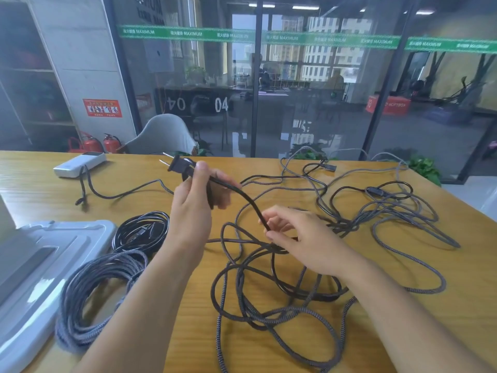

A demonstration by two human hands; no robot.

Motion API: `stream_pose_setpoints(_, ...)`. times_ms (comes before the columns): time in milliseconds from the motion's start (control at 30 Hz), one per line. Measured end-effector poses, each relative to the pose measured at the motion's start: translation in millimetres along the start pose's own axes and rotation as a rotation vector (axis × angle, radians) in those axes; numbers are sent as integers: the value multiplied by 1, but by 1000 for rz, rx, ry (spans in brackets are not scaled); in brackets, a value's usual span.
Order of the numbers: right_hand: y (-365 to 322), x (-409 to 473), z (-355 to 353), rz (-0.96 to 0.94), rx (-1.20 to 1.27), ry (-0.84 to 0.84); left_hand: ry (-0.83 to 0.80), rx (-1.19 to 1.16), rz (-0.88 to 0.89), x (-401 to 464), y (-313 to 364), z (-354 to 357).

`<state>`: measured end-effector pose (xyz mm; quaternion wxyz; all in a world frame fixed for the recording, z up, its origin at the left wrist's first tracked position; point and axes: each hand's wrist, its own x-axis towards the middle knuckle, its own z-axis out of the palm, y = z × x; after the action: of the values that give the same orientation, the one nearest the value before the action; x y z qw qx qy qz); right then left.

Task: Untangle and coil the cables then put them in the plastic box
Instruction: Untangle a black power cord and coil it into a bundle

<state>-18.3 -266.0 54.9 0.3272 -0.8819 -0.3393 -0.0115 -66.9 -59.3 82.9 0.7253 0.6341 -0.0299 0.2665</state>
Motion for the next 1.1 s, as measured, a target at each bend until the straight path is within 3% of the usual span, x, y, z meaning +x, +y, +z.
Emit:
stream_pose_setpoints(133,3,3,6,-40,36,-2,-111,-324,-137,-4,9,7)
stream_pose_setpoints(267,11,7,7,-37,-59,21,-213,-432,-211,-11,15,11)
stream_pose_setpoints(333,14,10,7,-58,-143,142,-225,-415,-208,-11,17,10)
stream_pose_setpoints(467,8,12,0,-207,-224,594,-205,-402,-204,-10,23,8)
stream_pose_setpoints(533,2,11,-3,-277,-199,733,-191,-432,-202,-9,26,6)
stream_pose_setpoints(633,-2,10,-5,-283,-57,557,-169,-480,-209,-8,28,2)
stream_pose_setpoints(733,8,13,0,-115,-106,311,-163,-486,-235,-8,27,1)
stream_pose_setpoints(833,23,18,8,10,-203,275,-200,-471,-261,-10,29,1)
stream_pose_setpoints(1000,27,20,10,5,-101,90,-249,-410,-264,-12,29,4)
stream_pose_setpoints(1100,23,20,11,-15,-83,254,-245,-384,-269,-12,27,4)
